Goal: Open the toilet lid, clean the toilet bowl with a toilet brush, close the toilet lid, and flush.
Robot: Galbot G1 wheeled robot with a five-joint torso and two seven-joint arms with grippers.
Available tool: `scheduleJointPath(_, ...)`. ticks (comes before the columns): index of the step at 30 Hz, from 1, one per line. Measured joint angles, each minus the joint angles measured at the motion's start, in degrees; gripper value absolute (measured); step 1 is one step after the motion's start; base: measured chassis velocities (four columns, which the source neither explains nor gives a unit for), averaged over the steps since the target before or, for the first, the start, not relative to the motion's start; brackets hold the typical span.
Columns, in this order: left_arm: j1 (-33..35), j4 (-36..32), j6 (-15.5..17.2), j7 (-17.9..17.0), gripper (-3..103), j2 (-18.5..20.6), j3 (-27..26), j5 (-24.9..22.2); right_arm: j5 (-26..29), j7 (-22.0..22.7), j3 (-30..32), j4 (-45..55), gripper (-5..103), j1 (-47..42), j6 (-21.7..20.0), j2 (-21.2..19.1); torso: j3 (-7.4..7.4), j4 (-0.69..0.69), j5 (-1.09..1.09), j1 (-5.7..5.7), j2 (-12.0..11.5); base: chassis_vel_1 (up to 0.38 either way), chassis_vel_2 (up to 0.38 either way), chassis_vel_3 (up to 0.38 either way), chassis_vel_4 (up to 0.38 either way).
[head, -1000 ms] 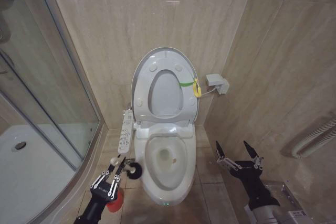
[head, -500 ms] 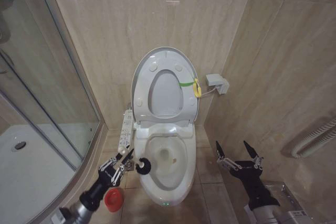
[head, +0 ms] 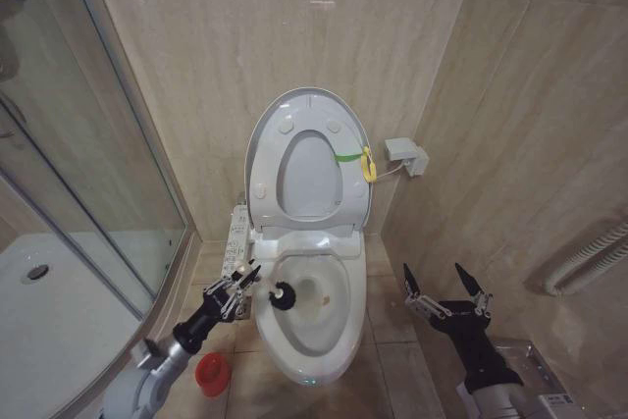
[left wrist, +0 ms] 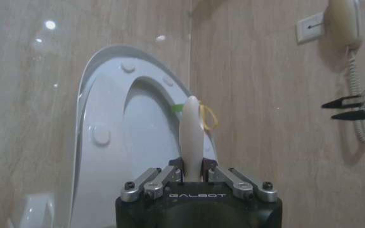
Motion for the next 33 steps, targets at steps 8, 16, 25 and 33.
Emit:
scheduleJointPath(8,-9.98,9.7,-0.02,-1.35,19,-0.3,6.63,-0.12,0.0,0.02,0.0,0.0,100,0.0,0.0,0.0,0.0,0.0,0.0,0.0,0.0,0.0,0.0,0.0,0.0)
scheduleJointPath(16,-18.81,19.44,0.9,-2.49,19,-0.29,14.88,0.06,0.0,0.0,0.0,0.0,100,0.0,0.0,0.0,0.0,-0.01,0.0,-0.01,0.0,0.0,0.0,0.0,0.0)
scheduleJointPath(25,-26.0,27.34,1.45,-2.51,19,1.67,25.34,-0.6,0.0,0.0,0.0,0.0,100,0.0,0.0,0.0,0.0,0.0,0.01,-0.01,0.0,0.0,0.0,0.0,0.0)
scheduleJointPath(33,-29.25,32.09,1.27,-0.59,19,2.4,28.83,1.13,0.0,0.0,0.0,0.0,100,0.0,0.0,0.0,0.0,0.0,0.01,-0.01,0.01,0.0,0.0,0.0,0.0)
